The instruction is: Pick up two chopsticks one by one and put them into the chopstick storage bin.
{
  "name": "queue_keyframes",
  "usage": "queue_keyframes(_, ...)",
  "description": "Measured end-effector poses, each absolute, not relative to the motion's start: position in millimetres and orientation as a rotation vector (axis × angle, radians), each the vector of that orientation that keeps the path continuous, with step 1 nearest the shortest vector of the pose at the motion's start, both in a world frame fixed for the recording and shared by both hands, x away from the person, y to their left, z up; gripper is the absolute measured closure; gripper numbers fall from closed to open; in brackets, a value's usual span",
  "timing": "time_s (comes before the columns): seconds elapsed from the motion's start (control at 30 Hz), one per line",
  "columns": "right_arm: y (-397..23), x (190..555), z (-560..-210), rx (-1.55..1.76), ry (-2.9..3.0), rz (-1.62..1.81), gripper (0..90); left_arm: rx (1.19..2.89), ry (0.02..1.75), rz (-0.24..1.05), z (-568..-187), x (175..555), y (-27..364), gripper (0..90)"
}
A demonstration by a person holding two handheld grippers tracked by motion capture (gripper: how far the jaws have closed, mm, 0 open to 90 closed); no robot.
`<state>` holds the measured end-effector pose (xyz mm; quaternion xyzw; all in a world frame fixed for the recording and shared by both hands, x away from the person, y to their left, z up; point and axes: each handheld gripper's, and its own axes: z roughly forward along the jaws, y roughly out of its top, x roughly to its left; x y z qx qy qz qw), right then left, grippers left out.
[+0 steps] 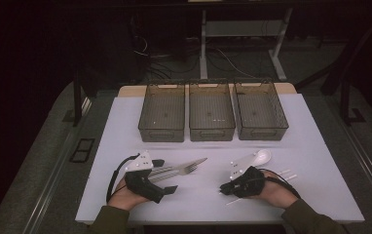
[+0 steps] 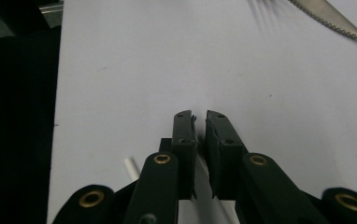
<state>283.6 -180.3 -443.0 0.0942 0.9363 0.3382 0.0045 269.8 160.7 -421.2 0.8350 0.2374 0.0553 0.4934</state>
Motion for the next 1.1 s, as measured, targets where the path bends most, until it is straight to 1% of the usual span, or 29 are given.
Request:
queue_keyframes(0.53,-180.3,309.8,-442.7,0.432,2.865,1.031,81.8,2.023,0.574,0.134,-421.3,269.8,160.7,0.0)
queue_keyframes(0.6,-181.8,310.6,-442.1,0.425,2.858,1.036,77.7,2.021,0.574,0.135,-421.2,269.5,160.6,0.0)
queue_keyframes(0.7,-187.4,303.5,-434.1,0.431,2.869,1.093,72.0,2.024,0.574,0.135,-420.7,269.5,161.1,0.0)
queue_keyframes(0.8,-193.1,289.4,-428.6,0.366,2.897,1.112,69.7,2.02,0.575,0.135,-421.2,269.7,161.2,0.0)
queue_keyframes(0.97,-199.6,265.7,-431.0,0.285,2.925,1.101,69.7,2.026,0.575,0.136,-420.7,269.0,160.8,0.0)
queue_keyframes(1.1,-200.6,255.2,-437.5,0.252,2.932,1.058,72.2,2.029,0.57,0.137,-420.9,269.6,160.4,0.0)
